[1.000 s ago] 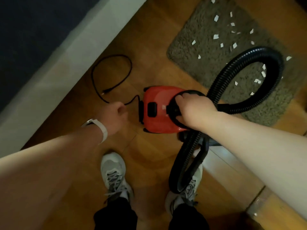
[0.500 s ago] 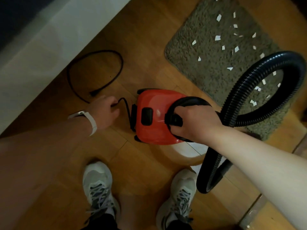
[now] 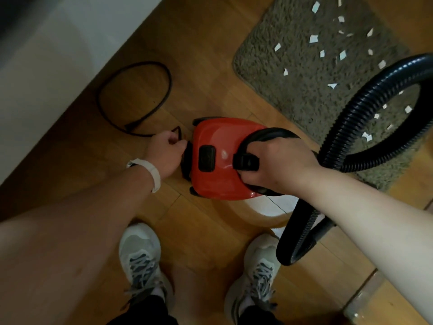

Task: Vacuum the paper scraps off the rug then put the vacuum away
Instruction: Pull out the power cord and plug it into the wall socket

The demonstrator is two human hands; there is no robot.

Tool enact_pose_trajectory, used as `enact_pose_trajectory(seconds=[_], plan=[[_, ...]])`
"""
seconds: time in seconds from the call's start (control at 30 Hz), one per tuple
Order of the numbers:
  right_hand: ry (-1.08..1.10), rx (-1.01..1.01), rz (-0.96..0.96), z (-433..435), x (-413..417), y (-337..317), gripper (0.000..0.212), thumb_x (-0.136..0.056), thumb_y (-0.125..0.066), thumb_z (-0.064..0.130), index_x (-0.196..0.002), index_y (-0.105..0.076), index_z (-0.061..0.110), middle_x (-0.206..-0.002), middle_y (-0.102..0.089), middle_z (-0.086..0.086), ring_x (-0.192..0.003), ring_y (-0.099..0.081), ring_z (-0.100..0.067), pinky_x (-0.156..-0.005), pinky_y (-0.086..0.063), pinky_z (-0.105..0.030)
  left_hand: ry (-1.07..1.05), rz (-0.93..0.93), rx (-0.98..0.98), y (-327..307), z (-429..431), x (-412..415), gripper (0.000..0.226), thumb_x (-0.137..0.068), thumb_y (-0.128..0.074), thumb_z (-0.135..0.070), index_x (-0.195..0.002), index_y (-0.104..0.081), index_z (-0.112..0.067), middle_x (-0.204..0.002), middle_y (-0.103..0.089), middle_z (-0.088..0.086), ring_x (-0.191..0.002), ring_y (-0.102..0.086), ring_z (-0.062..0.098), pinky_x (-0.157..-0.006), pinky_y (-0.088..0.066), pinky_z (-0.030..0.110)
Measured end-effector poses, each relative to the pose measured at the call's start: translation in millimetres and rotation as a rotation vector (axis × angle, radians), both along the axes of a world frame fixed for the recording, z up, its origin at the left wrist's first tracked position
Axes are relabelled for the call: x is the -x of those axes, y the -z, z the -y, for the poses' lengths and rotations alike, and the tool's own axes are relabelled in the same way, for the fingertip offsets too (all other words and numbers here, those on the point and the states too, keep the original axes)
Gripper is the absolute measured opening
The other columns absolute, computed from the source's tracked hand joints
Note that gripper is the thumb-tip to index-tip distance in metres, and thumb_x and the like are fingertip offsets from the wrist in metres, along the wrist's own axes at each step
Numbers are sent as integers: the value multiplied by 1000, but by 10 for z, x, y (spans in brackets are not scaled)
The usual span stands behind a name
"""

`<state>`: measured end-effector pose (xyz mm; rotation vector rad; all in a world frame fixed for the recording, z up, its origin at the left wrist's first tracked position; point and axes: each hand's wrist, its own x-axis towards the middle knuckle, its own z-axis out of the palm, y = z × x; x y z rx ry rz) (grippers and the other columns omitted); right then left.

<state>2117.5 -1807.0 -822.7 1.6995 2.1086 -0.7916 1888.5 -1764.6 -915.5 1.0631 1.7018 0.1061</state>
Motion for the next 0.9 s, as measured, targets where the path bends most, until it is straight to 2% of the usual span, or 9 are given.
enact_pose_trajectory(seconds=[0.07, 0.13, 0.33, 0.53, 0.63, 0.7, 0.77, 0.83, 0.9], plan=[[32, 36, -6, -24, -8, -36, 32, -86, -47, 57, -73, -51, 28, -67, -56, 8, -60, -55, -13, -51, -44, -30, -58, 66, -5, -120, 50, -22, 18, -98, -54, -22, -111, -60, -12, -97, -64, -4, -81, -60, 8, -73, -44, 22], [84, 35, -31, -15, -25, -88, 35, -83, -45, 60, -74, -54, 28, -69, -57, 8, -63, -56, -13, -51, -42, -29, -132, 161, -8, -261, 110, -22, 10, -98, -53, -17, -99, -62, -11, -81, -65, 1, -70, -63, 12, -69, -51, 29], [269, -13, -127, 148, -5, -385, 31, -83, -62, 50, -75, -62, 20, -67, -57, 7, -62, -53, -12, -53, -41, -26, -70, 155, -59, -628, 212, 186, 20, -101, -49, -24, -86, -59, -15, -70, -58, 1, -61, -55, 9, -58, -46, 21], [418, 3, -220, 289, -29, -792, 25, -75, -66, 51, -75, -68, 27, -69, -64, 10, -67, -58, -6, -60, -48, -27, -1, -36, -66, -887, 75, 499, 22, -101, -47, -30, -111, -63, -19, -95, -63, -3, -85, -59, 13, -70, -44, 28], [435, 1, -208, 335, -86, -961, 29, -73, -64, 54, -72, -67, 25, -65, -63, 7, -64, -58, -8, -57, -46, -26, -56, -103, -132, -1023, -130, 493, 17, -101, -47, -27, -101, -63, -21, -92, -66, -2, -87, -62, 15, -72, -45, 28], [403, 6, -150, 344, -114, -1030, 29, -76, -66, 54, -72, -65, 25, -60, -59, 6, -60, -54, -4, -50, -32, -18, -127, -69, -206, -1146, -293, 394, 16, -100, -47, -25, -91, -61, -25, -88, -67, -2, -84, -63, 14, -72, -47, 28], [371, 12, -107, 348, -125, -1046, 31, -79, -66, 55, -73, -64, 24, -59, -55, 6, -57, -50, -2, -49, -25, -18, -200, -2, -270, -1289, -437, 255, 15, -101, -46, -25, -98, -61, -25, -86, -68, -2, -79, -62, 9, -70, -44, 22], [379, 15, -107, 354, -138, -1027, 31, -79, -67, 55, -73, -64, 24, -59, -55, 7, -58, -49, -3, -50, -27, -20, -254, 78, -325, -1444, -542, 115, 17, -100, -47, -23, -106, -63, -21, -80, -68, -4, -77, -63, 7, -73, -46, 21], [423, 31, -139, 359, -156, -991, 30, -78, -67, 53, -72, -64, 24, -61, -57, 8, -61, -52, -4, -51, -32, -22, -314, 219, -323, -1588, -572, 15, 16, -100, -47, -19, -97, -63, -21, -70, -63, -4, -71, -62, 9, -78, -53, 27]])
